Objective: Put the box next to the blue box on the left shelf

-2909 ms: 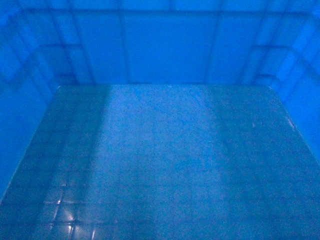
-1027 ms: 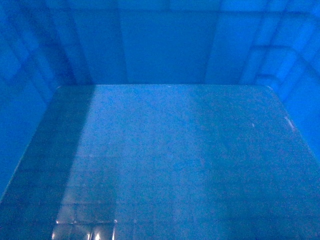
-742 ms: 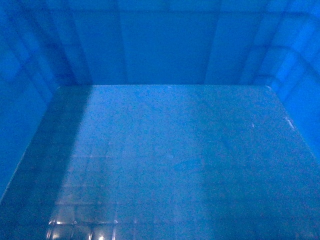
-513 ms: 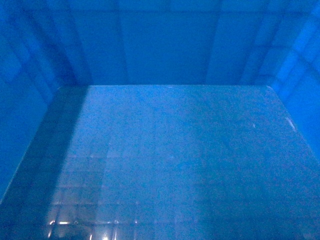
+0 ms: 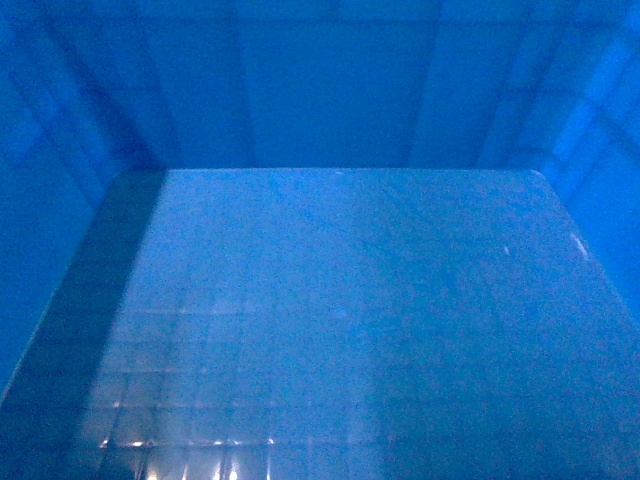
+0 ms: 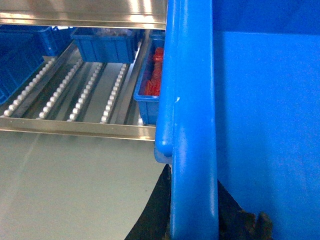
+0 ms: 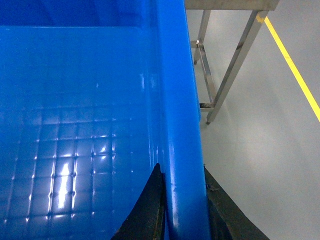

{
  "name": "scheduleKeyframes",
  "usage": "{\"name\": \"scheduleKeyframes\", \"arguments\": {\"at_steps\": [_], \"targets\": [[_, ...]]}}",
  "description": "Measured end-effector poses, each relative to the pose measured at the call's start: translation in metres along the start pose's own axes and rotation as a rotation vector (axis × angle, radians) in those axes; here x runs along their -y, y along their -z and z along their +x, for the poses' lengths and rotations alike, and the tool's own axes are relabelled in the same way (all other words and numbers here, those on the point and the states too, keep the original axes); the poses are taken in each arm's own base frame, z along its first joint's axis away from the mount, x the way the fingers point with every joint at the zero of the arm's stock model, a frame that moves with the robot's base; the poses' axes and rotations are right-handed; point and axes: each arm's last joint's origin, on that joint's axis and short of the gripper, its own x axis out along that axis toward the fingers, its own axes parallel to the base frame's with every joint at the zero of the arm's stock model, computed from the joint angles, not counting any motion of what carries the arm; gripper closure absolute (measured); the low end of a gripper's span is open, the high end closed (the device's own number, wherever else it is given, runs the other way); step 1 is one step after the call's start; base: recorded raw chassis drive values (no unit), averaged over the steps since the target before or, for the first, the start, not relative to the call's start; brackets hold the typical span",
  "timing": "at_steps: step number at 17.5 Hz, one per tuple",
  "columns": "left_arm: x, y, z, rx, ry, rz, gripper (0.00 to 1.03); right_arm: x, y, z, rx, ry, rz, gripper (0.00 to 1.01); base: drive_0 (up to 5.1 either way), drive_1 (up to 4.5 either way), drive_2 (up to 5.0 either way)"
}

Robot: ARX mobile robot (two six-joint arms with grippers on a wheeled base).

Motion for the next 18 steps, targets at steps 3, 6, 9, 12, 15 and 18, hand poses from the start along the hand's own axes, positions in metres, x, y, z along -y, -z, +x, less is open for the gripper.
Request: {"name": "scheduleKeyframes", "arguments": {"at_steps": [3, 6, 9, 12, 15, 18], "targets": [[0.0000, 0.0000, 0.0000, -0.001, 0.001, 0.000, 0.94, 0.0000, 0.0001, 0.0000, -0.001, 0.001, -0.001, 0.89, -5.0, 2.35, 2.3], [0.0000, 0.0000, 0.0000, 0.000, 0.001, 0.000, 0.94, 0.0000, -0.0001, 0.0000, 0.001, 0.000, 0.000, 0.89, -5.0, 2.38, 2.4], [0.0000, 0.0000, 0.0000, 0.000, 0.000, 0.000, 0.94, 0.0000, 0.0000, 0.0000, 0.000, 0.000, 0.000, 0.89, -5.0, 2.35, 2.4], [0.0000, 0.0001, 0.0000, -0.001, 0.000, 0.000, 0.94, 0.0000, 0.0001, 0.0001, -0.001, 0.001, -0.001, 0.89, -5.0, 2.33, 2.3], [0.0001, 0.0000, 0.0001, 0.000, 0.001, -0.001, 0.94, 0.0000, 0.0001, 0.0000, -0.001, 0.000, 0.000, 0.89, -5.1, 2.30, 2.3], [0.0001, -0.0001, 0.0001, 0.000, 0.001, 0.000, 0.94, 0.0000, 0.0002, 0.0001, -0.001, 0.001, -0.001, 0.89, -4.9, 2.48, 2.5]]}}
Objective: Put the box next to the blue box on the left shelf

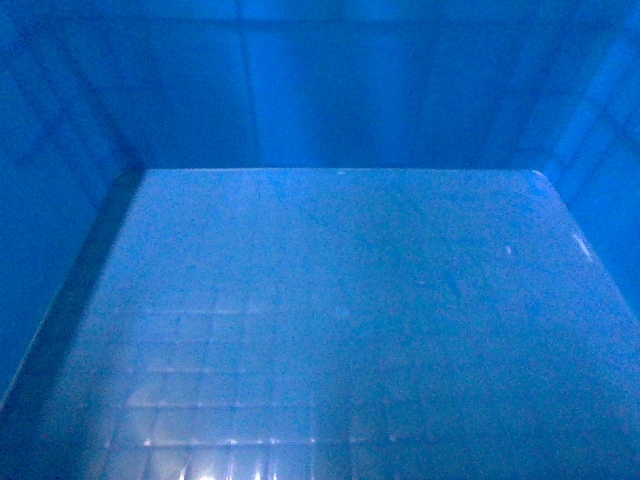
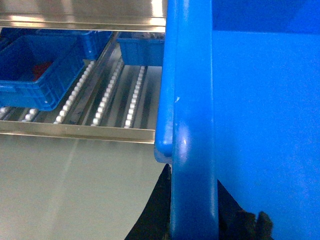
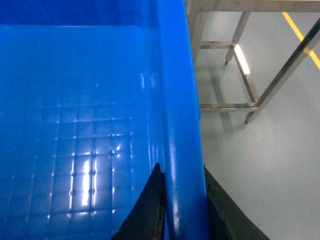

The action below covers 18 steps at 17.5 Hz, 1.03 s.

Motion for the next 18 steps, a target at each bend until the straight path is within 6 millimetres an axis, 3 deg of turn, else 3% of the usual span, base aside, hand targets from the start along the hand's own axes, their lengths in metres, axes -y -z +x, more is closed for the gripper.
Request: {"name": "scheduleKeyframes", "arguments": {"at_steps": [18], "targets": [[-0.0001, 0.0002, 0.0000, -0.001, -0.001, 0.000, 0.94, -0.0001, -0.0003, 0.0000, 0.003, -0.002, 0.001, 0.89, -4.9, 2.48, 2.5]]}}
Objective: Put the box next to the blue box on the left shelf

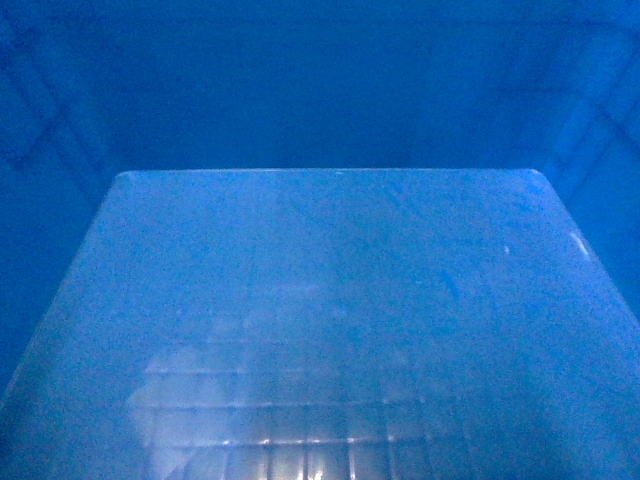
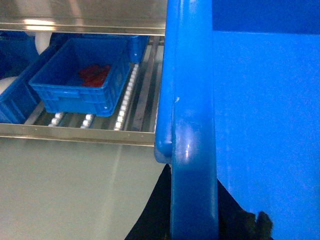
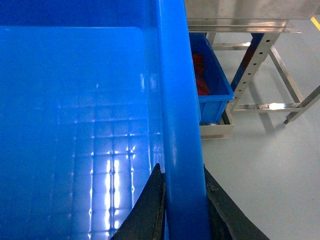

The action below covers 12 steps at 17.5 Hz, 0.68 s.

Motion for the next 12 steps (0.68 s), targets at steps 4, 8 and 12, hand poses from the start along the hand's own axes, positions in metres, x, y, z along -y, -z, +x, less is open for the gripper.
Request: {"name": "scheduleKeyframes", "arguments": {"at_steps": [4, 8, 12], "targets": [[0.0001, 0.0000, 0.0001, -0.001, 0.001, 0.001, 0.94, 0.0001, 0.0002, -0.0001, -0.002, 0.001, -0.001, 0.89, -5.0, 2.36, 2.4], [0.0000, 0.0000, 0.0000, 0.000, 0.000, 0.000, 0.94, 0.0001, 0.0002, -0.0001, -0.002, 0.000, -0.001, 0.89, -5.0, 2.36, 2.4], [-0.0005, 0.0000, -0.0005, 0.001, -0.004, 0.005, 0.94, -0.0005, 0.0004, 0.0008, -0.004, -0.003, 0.003, 0.89, -2.5, 1.18, 1.2]]}}
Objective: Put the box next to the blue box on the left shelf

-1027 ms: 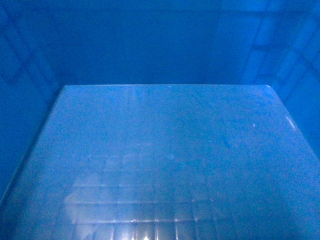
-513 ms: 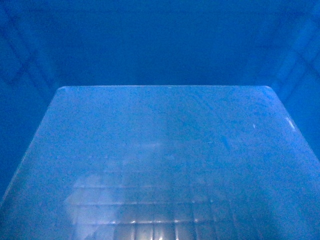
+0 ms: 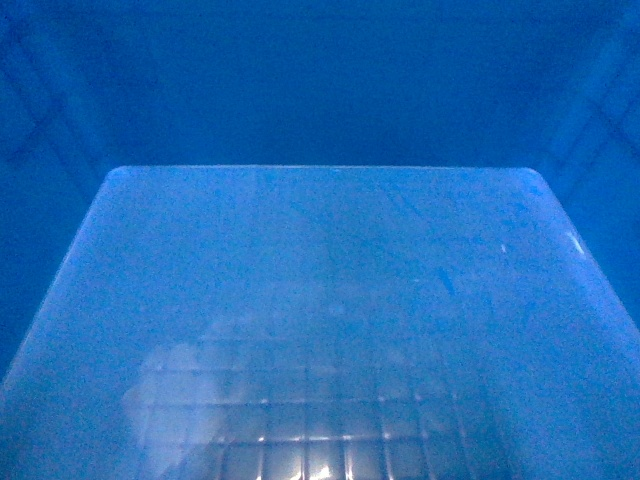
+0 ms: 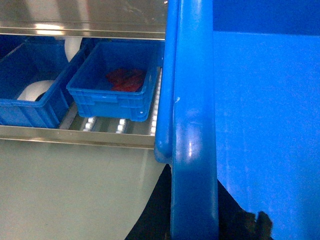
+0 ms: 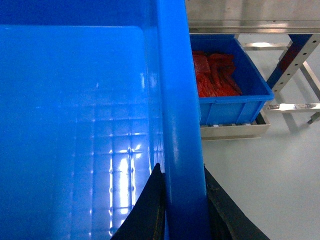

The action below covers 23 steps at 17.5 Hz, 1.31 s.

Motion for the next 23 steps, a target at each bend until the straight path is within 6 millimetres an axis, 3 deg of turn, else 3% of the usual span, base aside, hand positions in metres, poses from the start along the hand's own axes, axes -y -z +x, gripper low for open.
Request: {"name": "scheduleKeyframes", "arguments": {"at_steps": [23], "targets": [[0.0005, -0.0003, 0.0004, 0.001, 0.004, -0.003, 0.94, 0.0006, 0.0000, -0.0008, 0.002, 0.004, -0.001, 0.89, 0.0, 0.00, 0.0]]}}
